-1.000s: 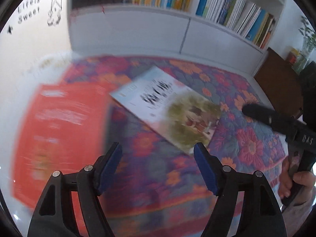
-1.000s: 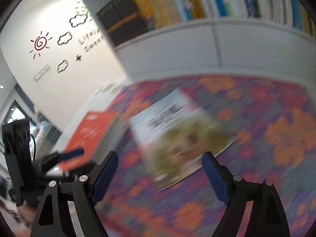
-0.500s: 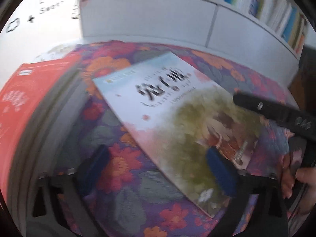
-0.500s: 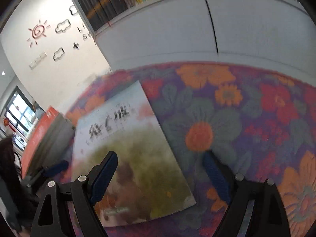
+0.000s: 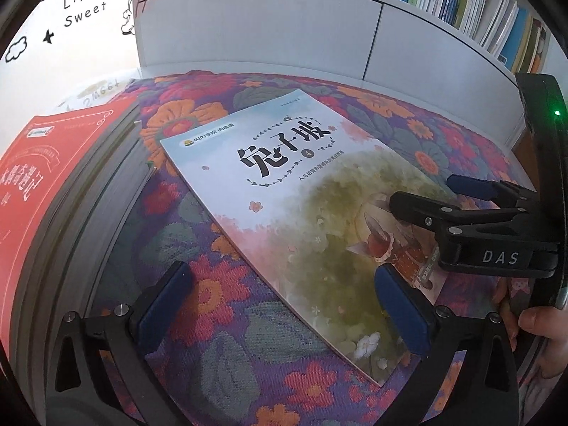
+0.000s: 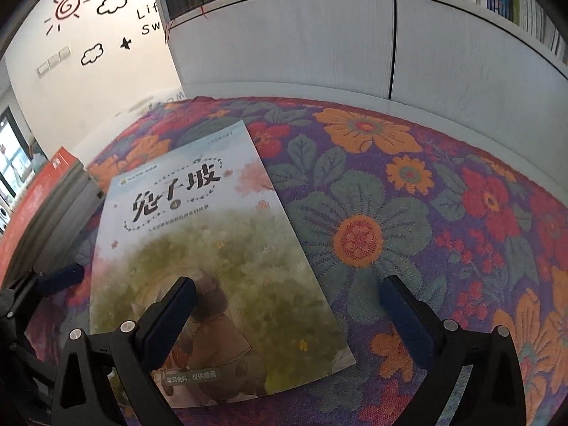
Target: Organize books
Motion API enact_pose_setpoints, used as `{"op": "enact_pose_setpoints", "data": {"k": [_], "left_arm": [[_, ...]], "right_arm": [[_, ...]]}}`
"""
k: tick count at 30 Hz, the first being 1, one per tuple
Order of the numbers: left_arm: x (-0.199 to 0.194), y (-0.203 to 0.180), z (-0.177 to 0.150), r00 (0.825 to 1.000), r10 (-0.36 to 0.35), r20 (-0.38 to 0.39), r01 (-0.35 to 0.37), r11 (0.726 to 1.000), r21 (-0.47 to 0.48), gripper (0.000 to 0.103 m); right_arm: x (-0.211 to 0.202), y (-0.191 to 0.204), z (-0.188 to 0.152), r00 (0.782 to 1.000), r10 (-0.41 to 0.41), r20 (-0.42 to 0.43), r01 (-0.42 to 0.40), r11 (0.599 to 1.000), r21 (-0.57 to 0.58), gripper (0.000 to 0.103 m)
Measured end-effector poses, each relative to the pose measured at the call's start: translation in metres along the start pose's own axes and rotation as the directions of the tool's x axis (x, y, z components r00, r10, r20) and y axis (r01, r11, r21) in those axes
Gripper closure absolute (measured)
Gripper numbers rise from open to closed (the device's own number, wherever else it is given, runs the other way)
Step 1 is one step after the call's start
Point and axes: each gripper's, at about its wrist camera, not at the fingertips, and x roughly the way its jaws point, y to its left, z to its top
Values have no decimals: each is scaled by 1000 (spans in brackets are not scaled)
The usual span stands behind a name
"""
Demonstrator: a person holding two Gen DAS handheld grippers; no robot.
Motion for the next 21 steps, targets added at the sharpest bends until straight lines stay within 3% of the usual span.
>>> {"op": "enact_pose_setpoints", "data": {"k": [21], "left_arm": [[0,0,0,1000,0,-1,0,1000,0,0]], "right_arm": [[-1,-2,1,1000,-3,1,3,1000,-2,0]]}}
